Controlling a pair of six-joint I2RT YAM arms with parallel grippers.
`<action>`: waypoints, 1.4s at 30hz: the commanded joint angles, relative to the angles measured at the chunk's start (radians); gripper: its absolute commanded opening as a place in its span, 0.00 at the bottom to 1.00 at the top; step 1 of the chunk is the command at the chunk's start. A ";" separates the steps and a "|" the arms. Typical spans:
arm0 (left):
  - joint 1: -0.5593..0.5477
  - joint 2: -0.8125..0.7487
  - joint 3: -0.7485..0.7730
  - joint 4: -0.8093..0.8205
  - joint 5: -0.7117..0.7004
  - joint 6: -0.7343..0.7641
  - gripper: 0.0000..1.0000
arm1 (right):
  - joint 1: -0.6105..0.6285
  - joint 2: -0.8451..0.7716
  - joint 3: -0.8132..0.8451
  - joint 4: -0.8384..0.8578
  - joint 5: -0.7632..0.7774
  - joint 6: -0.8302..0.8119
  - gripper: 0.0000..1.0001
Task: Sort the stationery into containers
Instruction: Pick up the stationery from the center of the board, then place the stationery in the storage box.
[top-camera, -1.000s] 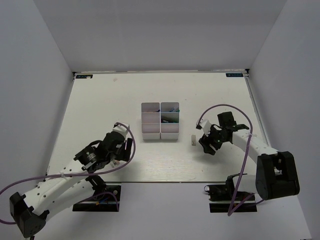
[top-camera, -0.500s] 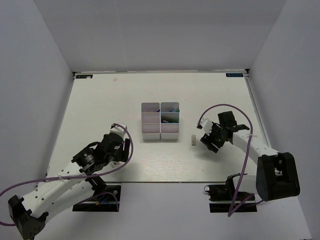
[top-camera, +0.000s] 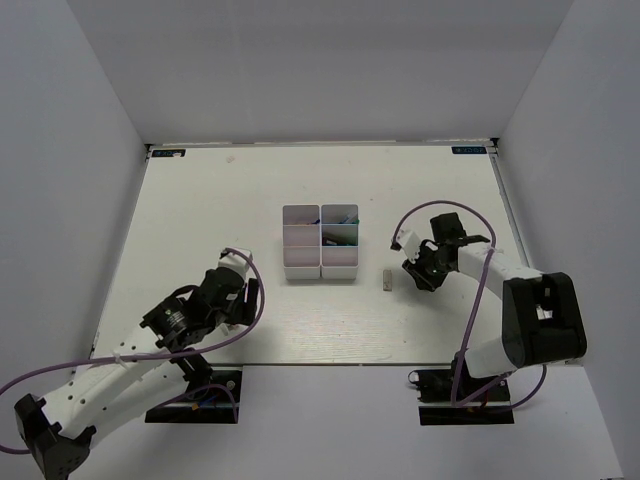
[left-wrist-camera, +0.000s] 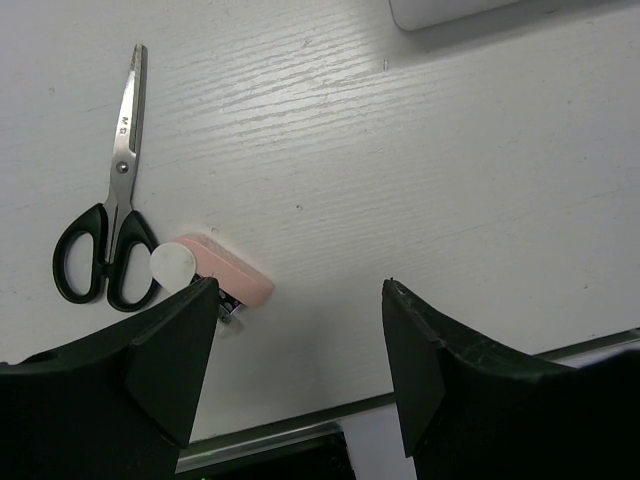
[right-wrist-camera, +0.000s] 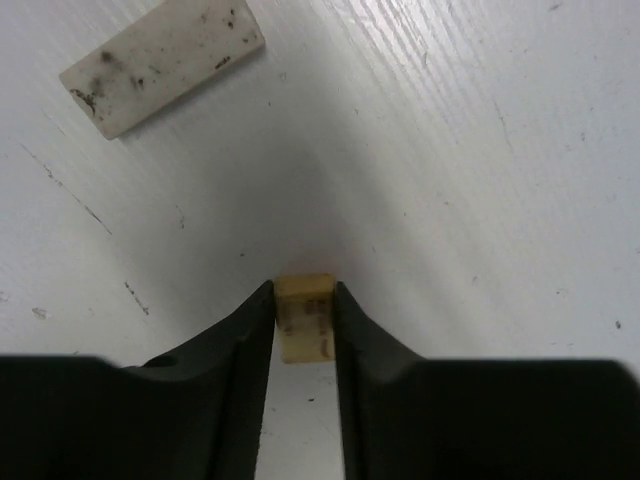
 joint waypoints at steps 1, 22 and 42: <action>0.005 -0.030 0.000 -0.016 -0.001 0.003 0.76 | -0.010 0.055 0.024 -0.107 -0.007 -0.028 0.28; 0.008 -0.104 -0.035 -0.031 0.074 0.049 0.68 | 0.240 0.053 0.487 -0.379 -0.458 0.136 0.00; 0.007 -0.111 -0.046 -0.036 0.048 0.037 0.68 | 0.588 0.509 1.013 -0.100 -0.052 0.385 0.00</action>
